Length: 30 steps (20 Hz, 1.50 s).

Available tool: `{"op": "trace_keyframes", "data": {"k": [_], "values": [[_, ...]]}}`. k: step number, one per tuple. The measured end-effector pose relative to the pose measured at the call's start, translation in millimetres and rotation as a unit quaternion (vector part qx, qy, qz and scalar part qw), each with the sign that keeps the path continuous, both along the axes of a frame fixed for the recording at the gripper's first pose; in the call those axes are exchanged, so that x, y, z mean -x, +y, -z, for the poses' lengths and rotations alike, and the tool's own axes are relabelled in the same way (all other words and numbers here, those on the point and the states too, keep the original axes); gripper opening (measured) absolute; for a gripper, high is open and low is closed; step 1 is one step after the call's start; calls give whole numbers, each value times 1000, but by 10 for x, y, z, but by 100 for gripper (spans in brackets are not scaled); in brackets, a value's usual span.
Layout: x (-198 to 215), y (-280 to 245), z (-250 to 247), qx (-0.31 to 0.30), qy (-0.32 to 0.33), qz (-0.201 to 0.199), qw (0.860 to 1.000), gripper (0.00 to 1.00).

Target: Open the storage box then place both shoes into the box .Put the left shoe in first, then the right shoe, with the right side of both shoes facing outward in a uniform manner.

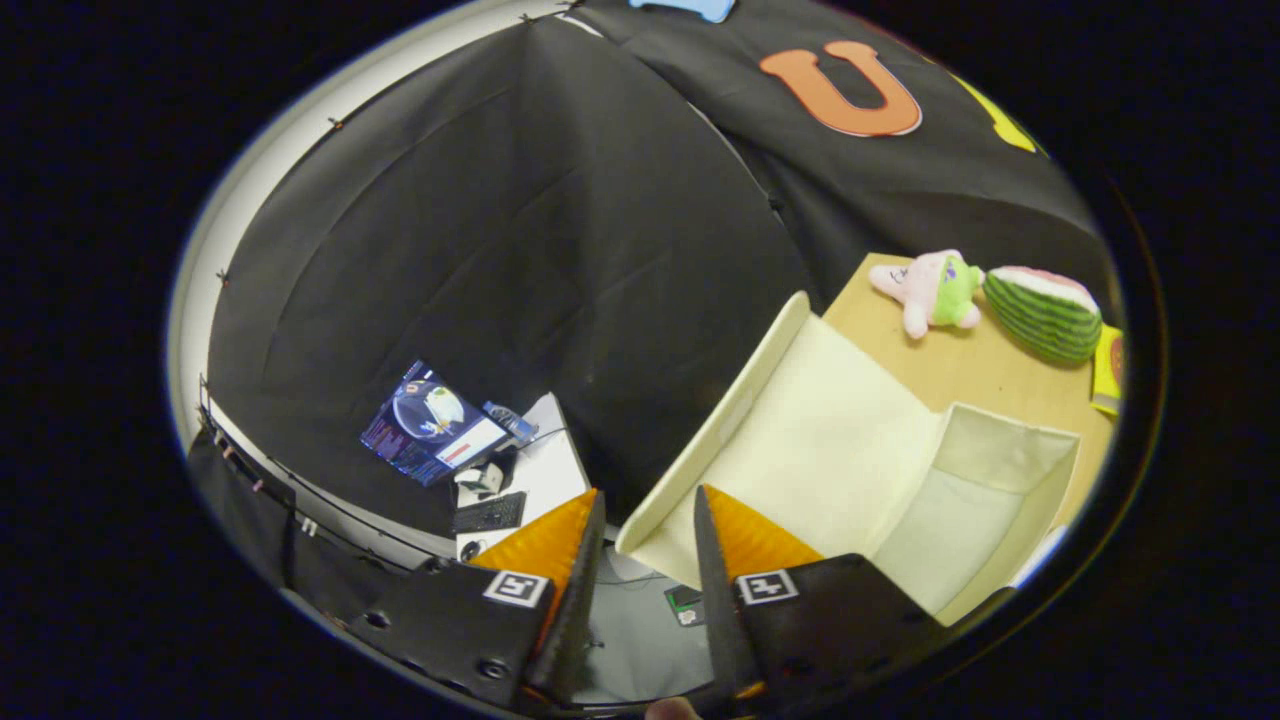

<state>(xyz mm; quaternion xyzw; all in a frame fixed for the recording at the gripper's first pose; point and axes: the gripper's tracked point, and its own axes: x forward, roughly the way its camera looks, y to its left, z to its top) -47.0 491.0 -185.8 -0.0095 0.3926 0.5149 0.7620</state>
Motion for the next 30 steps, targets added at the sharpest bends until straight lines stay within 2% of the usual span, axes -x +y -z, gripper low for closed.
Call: {"op": "trace_keyframes", "data": {"k": [2,4,8,10,12,20,26,30], "values": [[-36,11,-72,0,-32,0,999,77],[-147,-37,-190,-1,-76,5,997,85],[-391,-308,-482,-3,-186,29,982,85],[-572,-522,-678,1,-232,49,972,91],[-699,-829,-824,-4,-254,75,964,93],[-915,-2423,-893,-2,-243,200,949,94],[-1085,-3551,-490,34,-194,297,935,94],[-1125,-3945,27,52,-141,338,929,94]]}}
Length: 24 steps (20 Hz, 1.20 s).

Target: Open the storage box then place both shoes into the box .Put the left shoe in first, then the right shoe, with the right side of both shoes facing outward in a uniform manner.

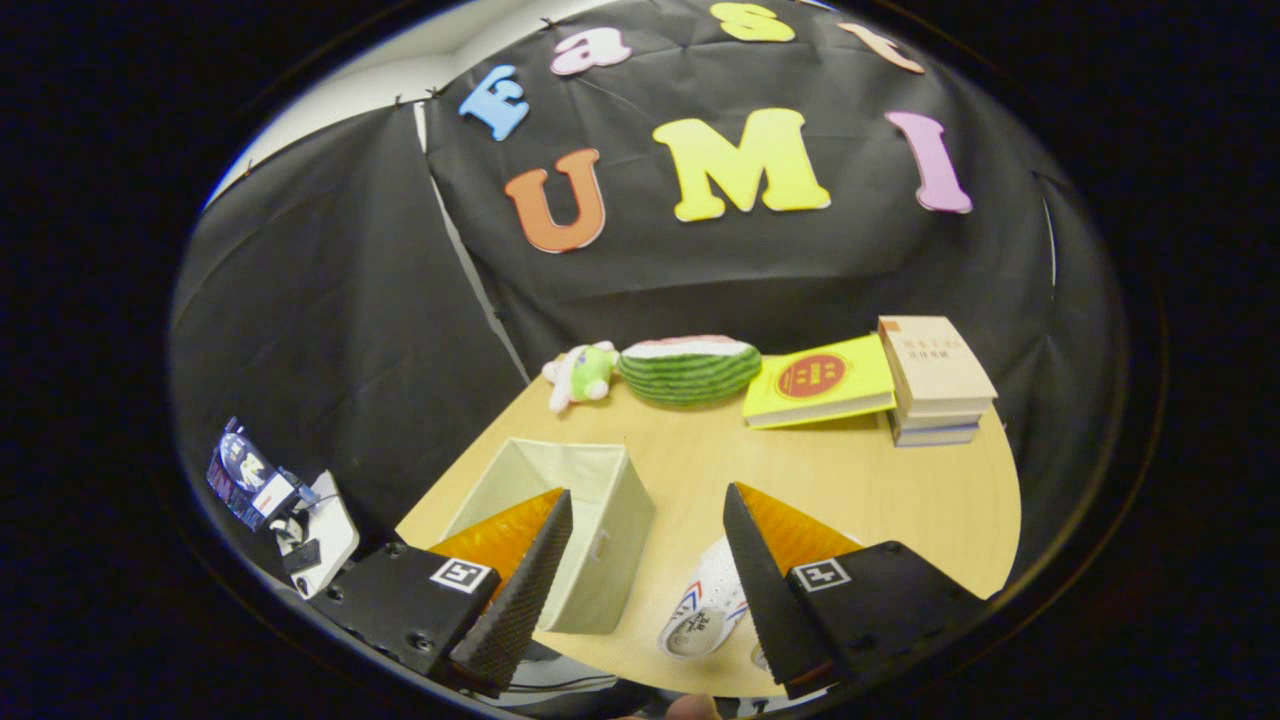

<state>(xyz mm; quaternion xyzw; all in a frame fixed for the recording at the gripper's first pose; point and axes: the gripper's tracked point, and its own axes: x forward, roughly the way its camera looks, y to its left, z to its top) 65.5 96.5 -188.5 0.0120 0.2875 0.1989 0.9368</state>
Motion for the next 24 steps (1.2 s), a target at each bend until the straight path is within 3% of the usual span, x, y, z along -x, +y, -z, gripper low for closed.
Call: {"op": "trace_keyframes", "data": {"k": [10,16,20,24], "values": [[-59,-457,1454,28,150,36,988,94],[6,-534,2174,8,289,65,955,91],[41,-649,2446,41,337,74,938,89],[56,-610,2600,42,368,72,926,79]]}}
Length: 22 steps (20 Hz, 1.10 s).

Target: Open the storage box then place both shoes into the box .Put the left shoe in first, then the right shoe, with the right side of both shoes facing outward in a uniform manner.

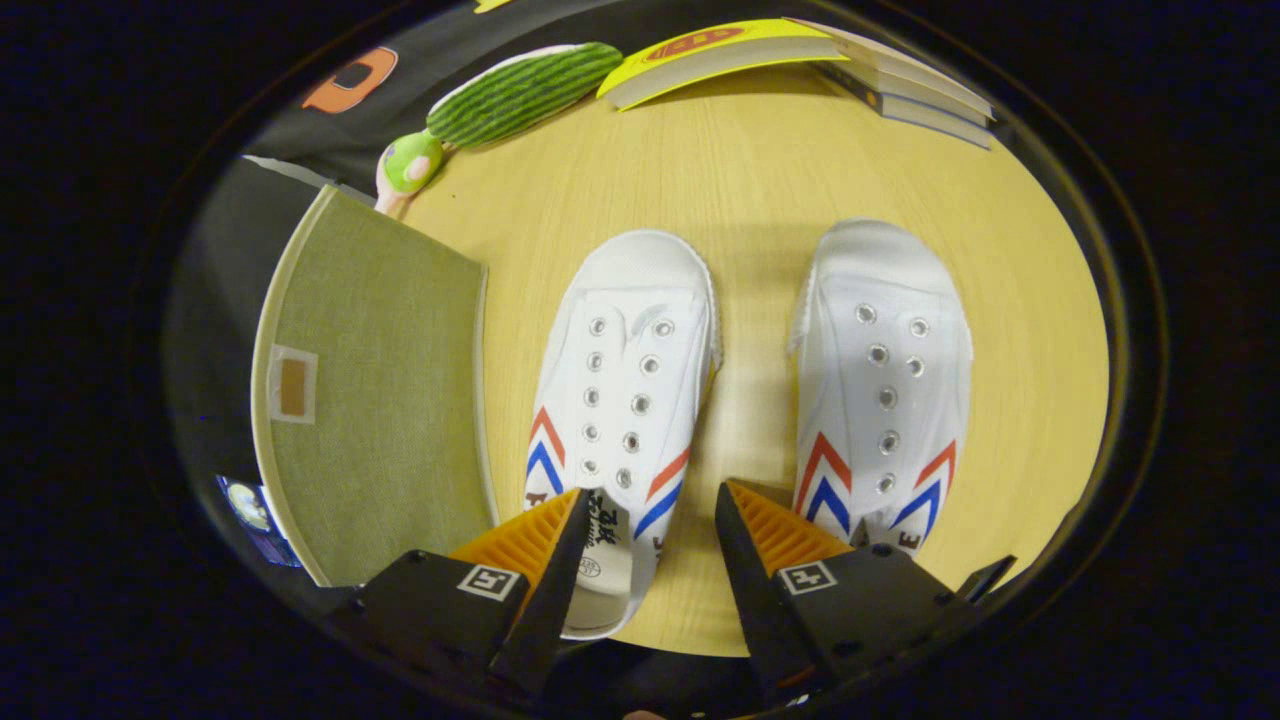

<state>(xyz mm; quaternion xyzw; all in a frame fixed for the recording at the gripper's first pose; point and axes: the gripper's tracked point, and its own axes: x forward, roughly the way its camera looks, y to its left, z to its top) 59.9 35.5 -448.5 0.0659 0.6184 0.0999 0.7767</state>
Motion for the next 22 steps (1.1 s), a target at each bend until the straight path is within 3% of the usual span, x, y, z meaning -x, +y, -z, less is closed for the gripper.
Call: {"op": "trace_keyframes", "data": {"k": [4,6,8,9,12,17,22], "values": [[-19,112,58,3,3,-39,999,67],[-50,129,73,3,11,-22,1000,48],[-44,107,60,-8,15,-6,1000,40],[-26,112,31,-15,18,3,1000,29],[3,110,-11,-30,14,16,999,11],[91,231,-202,-80,23,45,995,7],[318,289,-669,-89,11,16,996,6]]}}
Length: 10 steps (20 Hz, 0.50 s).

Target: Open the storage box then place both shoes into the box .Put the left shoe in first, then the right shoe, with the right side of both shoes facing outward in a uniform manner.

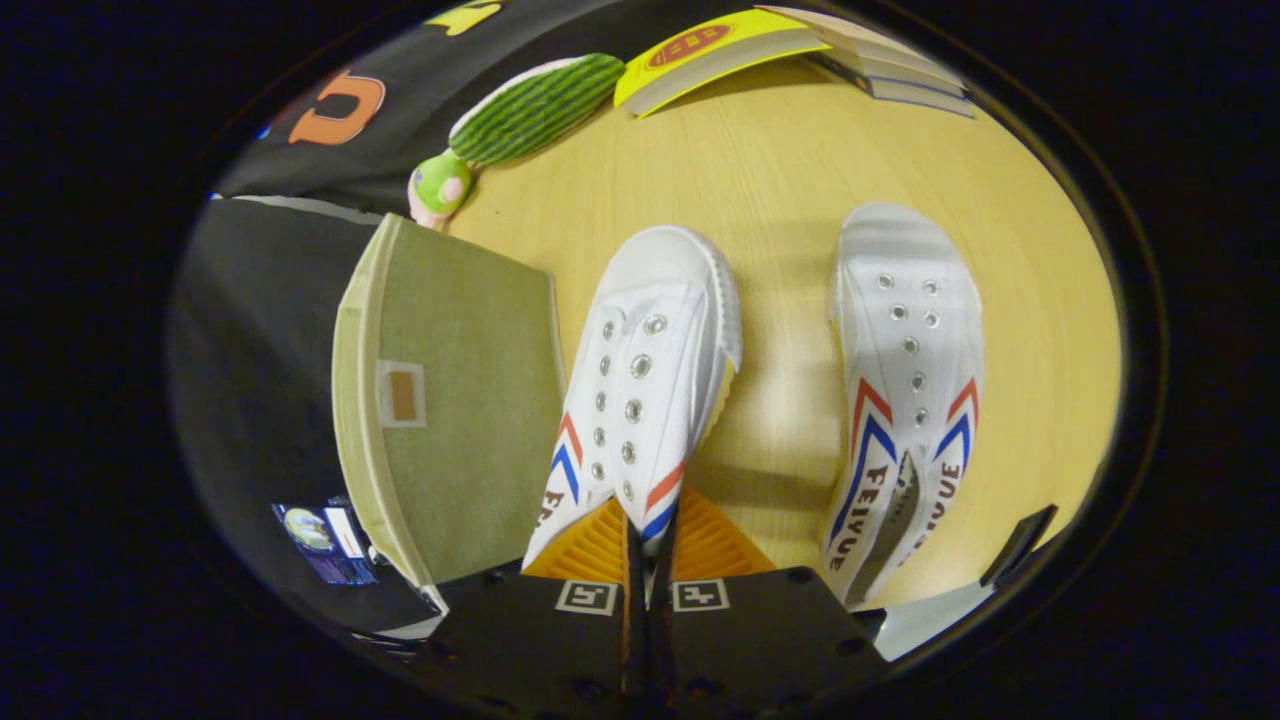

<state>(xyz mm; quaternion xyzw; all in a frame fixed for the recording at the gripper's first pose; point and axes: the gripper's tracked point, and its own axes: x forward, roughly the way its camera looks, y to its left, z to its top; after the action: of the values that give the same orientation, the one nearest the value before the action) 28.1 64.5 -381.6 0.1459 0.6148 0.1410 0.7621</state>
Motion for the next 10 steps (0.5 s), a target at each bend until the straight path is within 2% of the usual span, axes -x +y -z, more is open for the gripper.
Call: {"op": "trace_keyframes", "data": {"k": [5,10], "values": [[192,222,-724,-14,-39,-31,999,6],[285,700,-1391,-44,-78,-59,994,6]]}}
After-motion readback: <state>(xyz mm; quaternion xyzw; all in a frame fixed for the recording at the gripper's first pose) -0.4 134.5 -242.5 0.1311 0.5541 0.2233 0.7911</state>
